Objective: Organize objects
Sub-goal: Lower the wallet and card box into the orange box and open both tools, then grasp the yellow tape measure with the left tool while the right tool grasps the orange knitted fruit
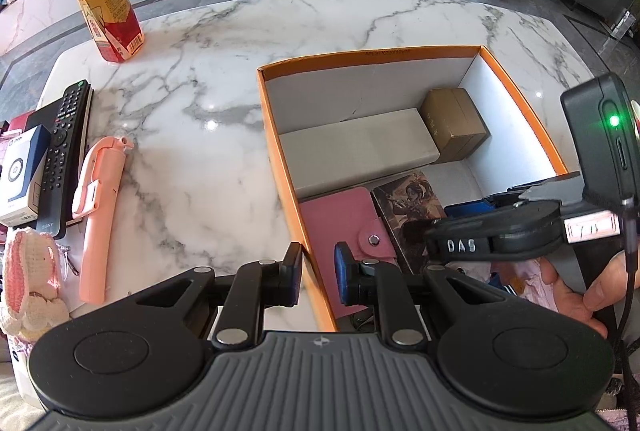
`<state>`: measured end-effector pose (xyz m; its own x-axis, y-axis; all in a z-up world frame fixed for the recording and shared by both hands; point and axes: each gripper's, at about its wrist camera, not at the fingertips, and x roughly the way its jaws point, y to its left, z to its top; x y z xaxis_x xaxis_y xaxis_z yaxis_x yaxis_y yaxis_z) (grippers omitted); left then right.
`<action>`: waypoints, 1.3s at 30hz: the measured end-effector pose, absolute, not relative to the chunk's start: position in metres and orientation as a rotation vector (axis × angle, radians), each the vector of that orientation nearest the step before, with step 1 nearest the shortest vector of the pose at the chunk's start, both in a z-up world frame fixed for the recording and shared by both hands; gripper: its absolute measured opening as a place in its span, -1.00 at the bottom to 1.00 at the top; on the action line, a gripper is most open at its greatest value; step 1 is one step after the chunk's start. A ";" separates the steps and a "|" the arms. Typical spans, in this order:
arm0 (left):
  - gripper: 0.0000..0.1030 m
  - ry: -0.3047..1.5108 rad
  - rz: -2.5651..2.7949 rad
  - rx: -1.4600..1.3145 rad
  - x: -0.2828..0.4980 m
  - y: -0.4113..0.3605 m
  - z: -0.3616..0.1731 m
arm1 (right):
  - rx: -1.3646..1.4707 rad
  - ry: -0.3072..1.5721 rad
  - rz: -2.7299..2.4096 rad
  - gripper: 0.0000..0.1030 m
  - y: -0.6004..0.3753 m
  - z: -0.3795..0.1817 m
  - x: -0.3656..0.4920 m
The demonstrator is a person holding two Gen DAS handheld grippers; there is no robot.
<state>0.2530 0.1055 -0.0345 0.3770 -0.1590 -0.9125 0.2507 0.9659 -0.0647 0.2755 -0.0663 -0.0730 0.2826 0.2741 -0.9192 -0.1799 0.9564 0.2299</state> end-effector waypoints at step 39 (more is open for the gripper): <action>-0.40 0.895 -0.695 0.562 0.177 -0.105 -0.010 | 0.011 0.874 0.356 -0.14 -0.237 -0.032 0.167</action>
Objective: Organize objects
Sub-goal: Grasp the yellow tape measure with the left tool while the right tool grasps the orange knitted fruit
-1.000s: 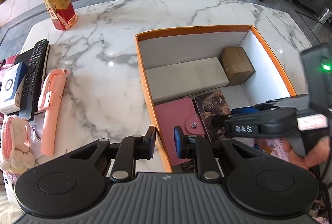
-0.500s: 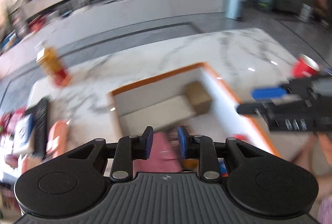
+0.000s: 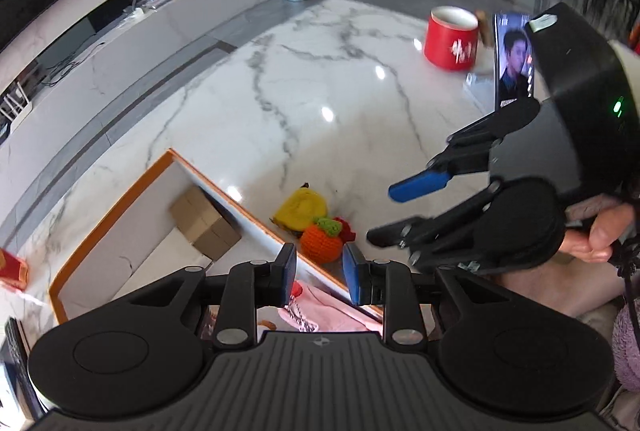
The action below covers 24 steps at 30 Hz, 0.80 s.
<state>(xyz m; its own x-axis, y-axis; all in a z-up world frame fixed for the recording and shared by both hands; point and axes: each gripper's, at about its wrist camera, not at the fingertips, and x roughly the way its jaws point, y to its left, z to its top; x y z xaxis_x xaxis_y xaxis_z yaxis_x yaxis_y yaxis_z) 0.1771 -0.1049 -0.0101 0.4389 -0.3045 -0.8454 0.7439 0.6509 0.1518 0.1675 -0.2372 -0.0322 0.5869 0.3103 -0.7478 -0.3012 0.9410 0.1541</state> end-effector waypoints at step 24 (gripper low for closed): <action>-0.40 1.002 -0.741 0.698 0.229 -0.154 -0.051 | 0.033 0.944 0.487 -0.01 -0.231 -0.090 0.219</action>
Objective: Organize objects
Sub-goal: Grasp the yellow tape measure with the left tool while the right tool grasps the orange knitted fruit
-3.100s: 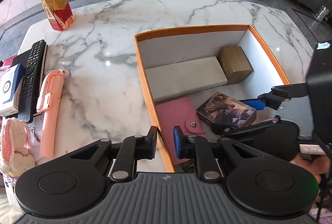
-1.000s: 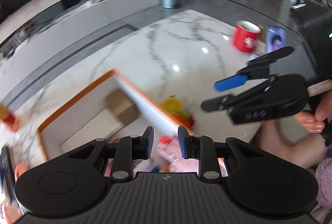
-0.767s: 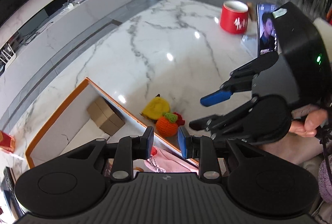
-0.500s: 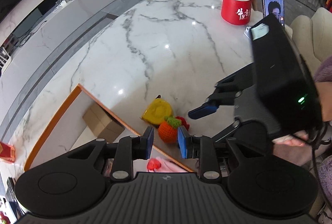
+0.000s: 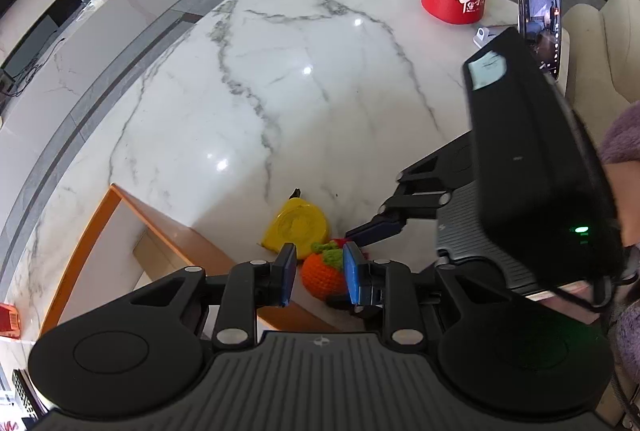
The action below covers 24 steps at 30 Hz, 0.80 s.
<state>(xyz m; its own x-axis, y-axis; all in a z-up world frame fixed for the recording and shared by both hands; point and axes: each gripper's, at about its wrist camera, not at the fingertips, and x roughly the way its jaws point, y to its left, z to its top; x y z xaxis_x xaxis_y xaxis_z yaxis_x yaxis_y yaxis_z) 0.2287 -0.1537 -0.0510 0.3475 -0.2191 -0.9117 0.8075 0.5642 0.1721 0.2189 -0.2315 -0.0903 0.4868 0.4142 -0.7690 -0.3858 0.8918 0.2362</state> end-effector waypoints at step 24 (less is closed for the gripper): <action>0.39 1.198 -0.735 0.941 0.287 -0.208 -0.133 | 0.155 0.937 0.390 0.01 -0.334 -0.096 0.207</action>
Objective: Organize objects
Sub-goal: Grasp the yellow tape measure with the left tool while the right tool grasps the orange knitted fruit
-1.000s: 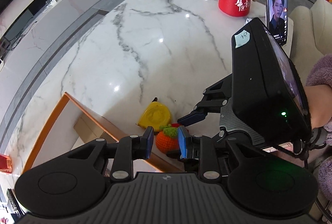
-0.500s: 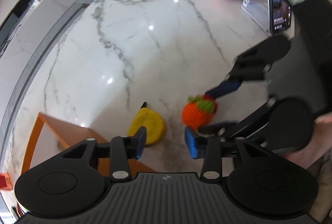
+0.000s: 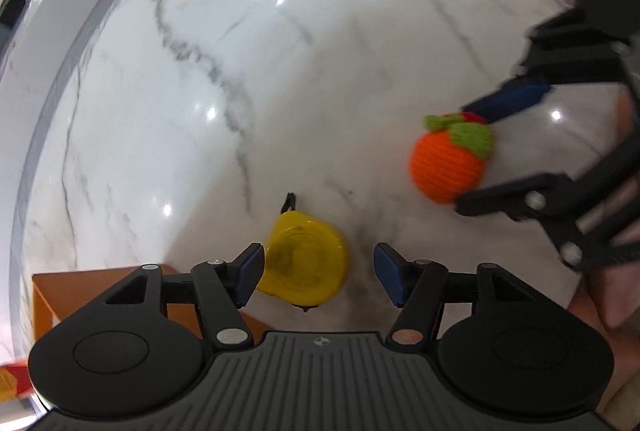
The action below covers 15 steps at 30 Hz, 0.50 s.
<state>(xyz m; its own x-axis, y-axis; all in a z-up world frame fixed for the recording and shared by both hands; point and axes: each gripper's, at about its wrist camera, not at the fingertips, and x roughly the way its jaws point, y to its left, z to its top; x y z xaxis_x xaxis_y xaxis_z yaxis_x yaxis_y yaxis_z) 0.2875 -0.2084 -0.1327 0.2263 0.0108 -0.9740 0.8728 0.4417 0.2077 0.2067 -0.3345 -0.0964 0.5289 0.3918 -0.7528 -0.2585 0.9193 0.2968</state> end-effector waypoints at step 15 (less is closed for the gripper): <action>0.17 1.364 -0.676 0.841 0.306 -0.209 -0.142 | 0.162 0.951 0.400 0.03 -0.336 -0.098 0.207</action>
<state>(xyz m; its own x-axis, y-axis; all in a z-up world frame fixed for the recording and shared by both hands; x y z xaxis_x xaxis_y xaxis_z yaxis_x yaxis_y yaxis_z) 0.3063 -0.2091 -0.1416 0.1055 0.0600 -0.9926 0.8259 0.5506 0.1211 0.2072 -0.3356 -0.0983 0.5143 0.4016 -0.7578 -0.2609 0.9149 0.3079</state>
